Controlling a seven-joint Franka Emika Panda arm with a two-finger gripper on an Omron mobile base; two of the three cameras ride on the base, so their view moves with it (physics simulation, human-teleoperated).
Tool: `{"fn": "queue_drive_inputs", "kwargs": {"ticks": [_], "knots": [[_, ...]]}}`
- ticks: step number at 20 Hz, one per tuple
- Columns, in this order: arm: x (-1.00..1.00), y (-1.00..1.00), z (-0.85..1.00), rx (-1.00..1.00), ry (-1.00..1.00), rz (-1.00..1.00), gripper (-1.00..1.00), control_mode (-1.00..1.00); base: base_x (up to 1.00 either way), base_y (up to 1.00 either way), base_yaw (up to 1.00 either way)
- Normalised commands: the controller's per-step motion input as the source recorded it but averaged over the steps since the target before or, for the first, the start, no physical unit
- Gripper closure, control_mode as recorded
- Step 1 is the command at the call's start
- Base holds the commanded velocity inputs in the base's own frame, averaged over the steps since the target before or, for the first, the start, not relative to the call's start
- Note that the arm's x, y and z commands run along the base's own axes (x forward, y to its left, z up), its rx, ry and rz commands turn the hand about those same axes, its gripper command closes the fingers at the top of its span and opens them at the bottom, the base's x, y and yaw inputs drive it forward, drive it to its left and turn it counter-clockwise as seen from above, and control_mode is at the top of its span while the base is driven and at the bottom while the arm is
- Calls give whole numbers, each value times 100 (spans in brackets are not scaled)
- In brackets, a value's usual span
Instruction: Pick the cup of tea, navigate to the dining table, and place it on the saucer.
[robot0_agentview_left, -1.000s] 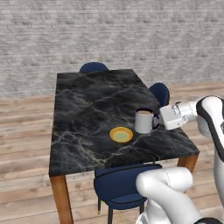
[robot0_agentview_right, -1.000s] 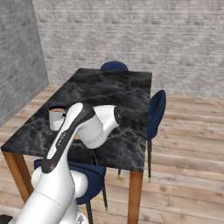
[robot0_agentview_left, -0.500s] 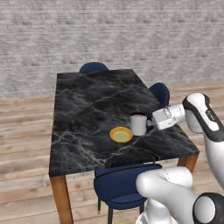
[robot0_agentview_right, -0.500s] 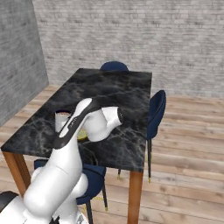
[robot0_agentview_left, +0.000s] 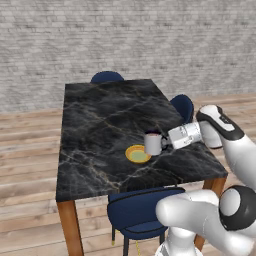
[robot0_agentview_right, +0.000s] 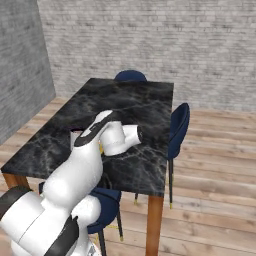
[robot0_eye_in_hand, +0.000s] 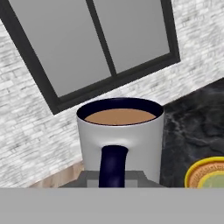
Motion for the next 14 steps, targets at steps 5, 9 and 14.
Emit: {"fn": "queue_drive_inputs", "kwargs": {"ticks": [5,9,14], "knots": [[51,0,-41,-2,-1,0,100,-100,0,0,0],[50,0,-39,-2,-5,0,100,-100,0,0,0],[47,0,-36,0,-5,0,100,-100,0,0,0]]}}
